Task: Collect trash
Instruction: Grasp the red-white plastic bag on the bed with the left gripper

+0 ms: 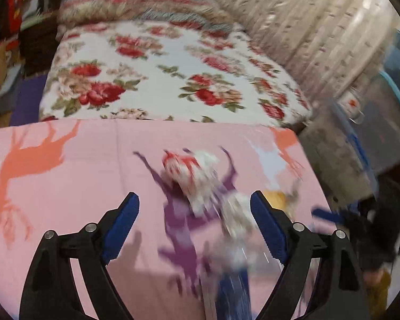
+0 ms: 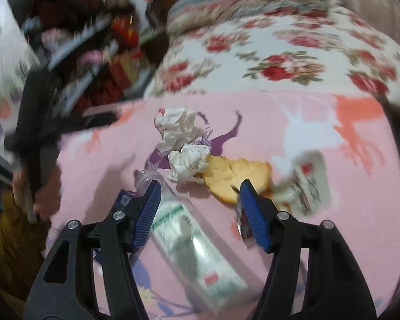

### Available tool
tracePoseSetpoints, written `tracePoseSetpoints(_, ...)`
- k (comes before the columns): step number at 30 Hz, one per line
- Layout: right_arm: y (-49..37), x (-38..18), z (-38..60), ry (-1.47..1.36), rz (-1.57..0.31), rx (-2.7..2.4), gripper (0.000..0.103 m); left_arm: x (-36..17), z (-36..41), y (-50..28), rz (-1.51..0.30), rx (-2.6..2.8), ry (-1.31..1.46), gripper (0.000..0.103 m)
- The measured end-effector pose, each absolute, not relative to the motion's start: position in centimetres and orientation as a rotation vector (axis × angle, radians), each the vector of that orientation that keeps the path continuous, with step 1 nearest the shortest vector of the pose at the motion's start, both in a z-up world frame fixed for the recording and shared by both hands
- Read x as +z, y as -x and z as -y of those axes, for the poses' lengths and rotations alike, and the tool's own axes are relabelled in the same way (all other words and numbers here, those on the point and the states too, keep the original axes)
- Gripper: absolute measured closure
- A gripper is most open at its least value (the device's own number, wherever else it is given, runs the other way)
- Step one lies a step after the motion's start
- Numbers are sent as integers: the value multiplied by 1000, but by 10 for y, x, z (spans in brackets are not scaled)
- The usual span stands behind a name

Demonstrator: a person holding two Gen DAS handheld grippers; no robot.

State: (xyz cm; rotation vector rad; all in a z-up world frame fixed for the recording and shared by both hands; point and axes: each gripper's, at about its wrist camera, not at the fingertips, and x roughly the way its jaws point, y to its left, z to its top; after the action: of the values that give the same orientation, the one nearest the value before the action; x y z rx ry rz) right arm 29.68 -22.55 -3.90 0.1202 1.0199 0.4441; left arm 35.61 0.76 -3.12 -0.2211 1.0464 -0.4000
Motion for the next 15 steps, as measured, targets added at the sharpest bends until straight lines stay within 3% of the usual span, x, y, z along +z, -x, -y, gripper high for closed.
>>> tracePoseSetpoints(5, -335, -48, 210, 10, -1090, 381, 40, -76, 1, -406, -1141, -359, 296, 22)
tracePoseSetpoints(9, -360, -57, 224, -72, -1148, 396, 39, -97, 12, -411, -1170, -371, 259, 22)
tracePoseSetpoints(10, -363, -60, 222, -89, -1162, 415, 39, -100, 15, -408, -1165, -375, 245, 29)
tracePoseSetpoints(11, -363, -63, 217, -92, -1174, 427, 39, -102, 16, -406, -1159, -392, 241, 50)
tracePoseSetpoints(12, -363, -68, 211, -84, -1188, 444, 39, -105, 16, -405, -1155, -419, 250, 59)
tracePoseSetpoints(15, -362, -80, 188, -35, -1219, 475, 41, -98, 11, -395, -1139, -386, 230, 64)
